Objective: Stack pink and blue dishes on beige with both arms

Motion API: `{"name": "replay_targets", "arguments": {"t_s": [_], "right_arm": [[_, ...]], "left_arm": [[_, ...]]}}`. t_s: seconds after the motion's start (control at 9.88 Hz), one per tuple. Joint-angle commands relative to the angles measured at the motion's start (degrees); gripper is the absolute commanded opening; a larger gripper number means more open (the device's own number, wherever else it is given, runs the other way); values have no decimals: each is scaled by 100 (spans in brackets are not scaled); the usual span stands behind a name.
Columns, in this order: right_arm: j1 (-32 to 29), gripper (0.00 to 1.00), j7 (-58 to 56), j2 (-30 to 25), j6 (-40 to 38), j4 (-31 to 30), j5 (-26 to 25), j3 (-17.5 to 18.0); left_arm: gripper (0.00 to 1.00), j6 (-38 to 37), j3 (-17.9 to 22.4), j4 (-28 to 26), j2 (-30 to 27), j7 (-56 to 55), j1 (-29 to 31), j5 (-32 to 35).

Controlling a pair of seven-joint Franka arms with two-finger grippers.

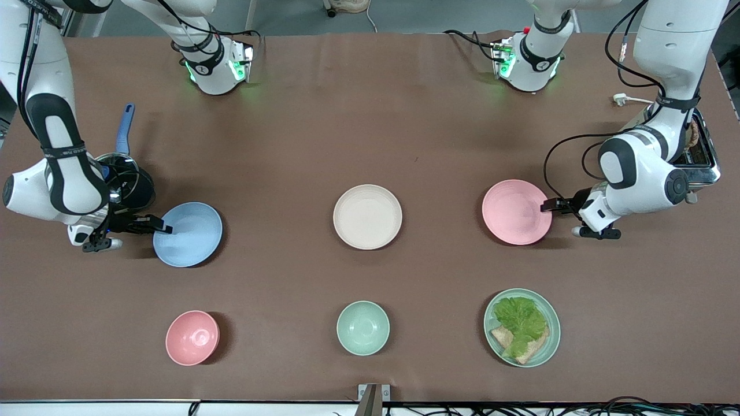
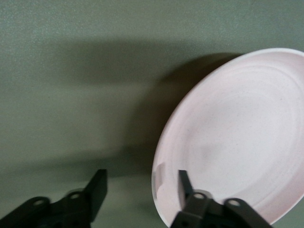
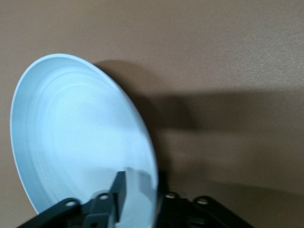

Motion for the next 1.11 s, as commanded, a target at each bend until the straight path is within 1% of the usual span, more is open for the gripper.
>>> {"name": "replay_targets", "arguments": {"t_s": [0.0,0.1,0.2,0.3,0.41,0.51,0.61,0.71,0.81,0.91,1.01], "right_arm": [[-1,1,-2,-41,-58,21,172,-76],[25,1,295,-119,-215,170,129,-119],[130,1,620,-207,-626,441,15,-355],[262,1,1023,-243,-1169,853,-325,-601],[272,1,1445,-252,-1653,1231,-677,-655],[280,1,1780,-330,-1980,1540,-854,-656],[307,1,2140,-374,-2210,1743,-987,-656],[394,1,2526,-436,-2412,1910,-1075,-647],[517,1,2878,-541,-2492,1964,-1076,-638],[648,1,3134,-672,-2510,1930,-1084,-612],[719,1,3389,-804,-2615,1903,-1058,-594]], "left_arm": [[31,271,-38,-35,214,102,-42,-353],[15,438,-56,-61,215,102,-68,-363],[2,431,-65,-53,171,102,-94,-354],[0,414,-213,-44,23,67,-86,-363],[0,309,-293,-35,-257,-20,-86,-354],[0,-127,-502,34,-608,-274,-77,-363],[0,-427,-757,148,-933,-676,-77,-319],[0,-509,-1142,245,-1085,-1098,-86,-310],[1,-501,-1625,429,-1051,-1703,-86,-275],[1,-483,-1986,552,-990,-2126,-121,-249],[1,-466,-2294,710,-859,-2244,-139,-222]]}}
